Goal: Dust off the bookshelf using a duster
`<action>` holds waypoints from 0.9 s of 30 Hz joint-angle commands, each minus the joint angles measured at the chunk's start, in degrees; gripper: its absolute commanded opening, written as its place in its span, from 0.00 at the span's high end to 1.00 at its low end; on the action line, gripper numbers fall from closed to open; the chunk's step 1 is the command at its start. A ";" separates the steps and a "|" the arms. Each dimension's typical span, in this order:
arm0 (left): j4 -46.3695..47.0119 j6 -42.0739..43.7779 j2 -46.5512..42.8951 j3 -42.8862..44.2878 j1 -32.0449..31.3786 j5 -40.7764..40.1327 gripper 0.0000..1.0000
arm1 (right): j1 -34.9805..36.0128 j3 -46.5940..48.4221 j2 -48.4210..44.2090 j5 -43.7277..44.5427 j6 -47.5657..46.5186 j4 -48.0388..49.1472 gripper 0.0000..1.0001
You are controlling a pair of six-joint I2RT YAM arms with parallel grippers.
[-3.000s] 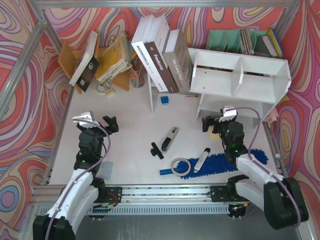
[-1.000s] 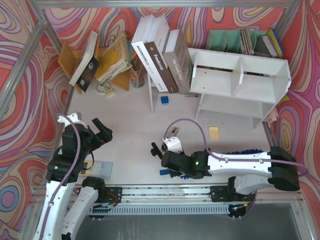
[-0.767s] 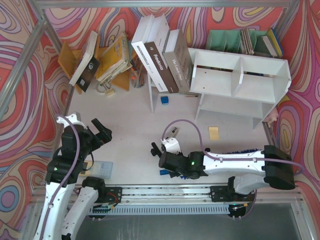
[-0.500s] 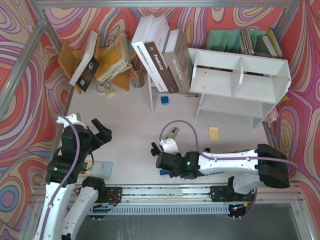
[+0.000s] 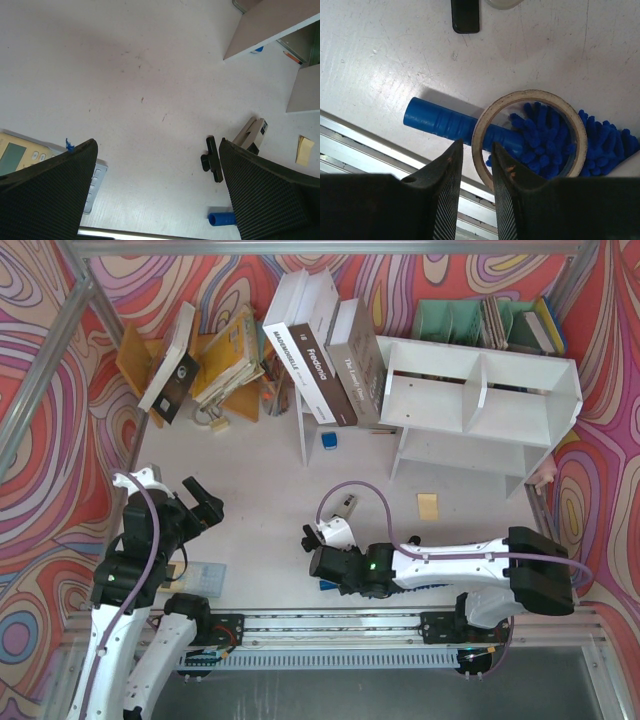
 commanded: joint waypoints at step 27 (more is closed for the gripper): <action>-0.78 -0.23 -0.53 -0.67 -0.34 -1.00 0.02 | 0.52 2.48 2.20 0.96 0.83 -2.17 0.78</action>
